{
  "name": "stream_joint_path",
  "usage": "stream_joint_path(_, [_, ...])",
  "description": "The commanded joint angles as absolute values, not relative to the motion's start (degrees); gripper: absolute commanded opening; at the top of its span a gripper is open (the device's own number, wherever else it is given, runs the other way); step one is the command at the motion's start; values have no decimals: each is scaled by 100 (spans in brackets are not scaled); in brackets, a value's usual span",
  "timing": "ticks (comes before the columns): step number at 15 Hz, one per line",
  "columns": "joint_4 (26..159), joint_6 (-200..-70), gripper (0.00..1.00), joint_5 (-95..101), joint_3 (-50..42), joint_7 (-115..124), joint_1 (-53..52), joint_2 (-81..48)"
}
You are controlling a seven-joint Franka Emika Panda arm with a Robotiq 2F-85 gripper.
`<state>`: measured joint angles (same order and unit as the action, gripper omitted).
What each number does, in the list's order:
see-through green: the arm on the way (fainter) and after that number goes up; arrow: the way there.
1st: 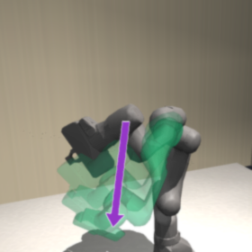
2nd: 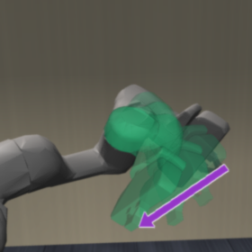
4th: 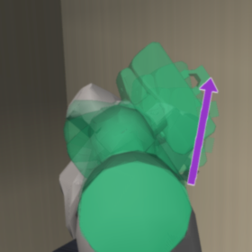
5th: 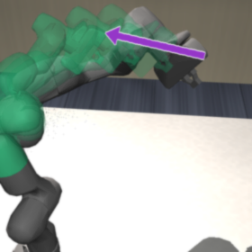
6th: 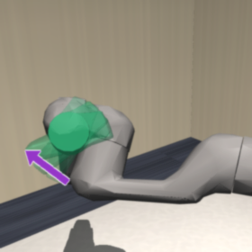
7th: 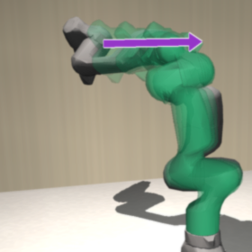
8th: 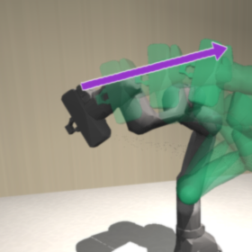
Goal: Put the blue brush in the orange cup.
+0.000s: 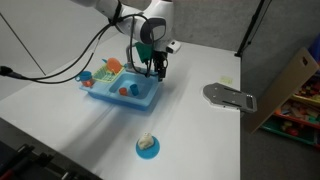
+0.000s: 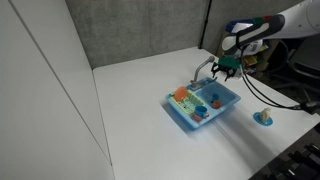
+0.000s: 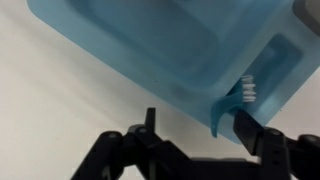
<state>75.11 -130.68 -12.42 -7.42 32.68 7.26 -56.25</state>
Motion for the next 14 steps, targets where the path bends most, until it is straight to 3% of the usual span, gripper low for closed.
stream_joint_path(1, [7427,-13140,53,-1387,-693,3205,787,-5686])
stream_joint_path(7, [7461,-13134,4,-1392,-693,3229,769,-5652])
stream_joint_path(9, [7467,-13156,1,-1392,-691,3232,760,-5633])
stream_joint_path(14, [7491,-13214,4,-1491,-612,3179,750,-5512])
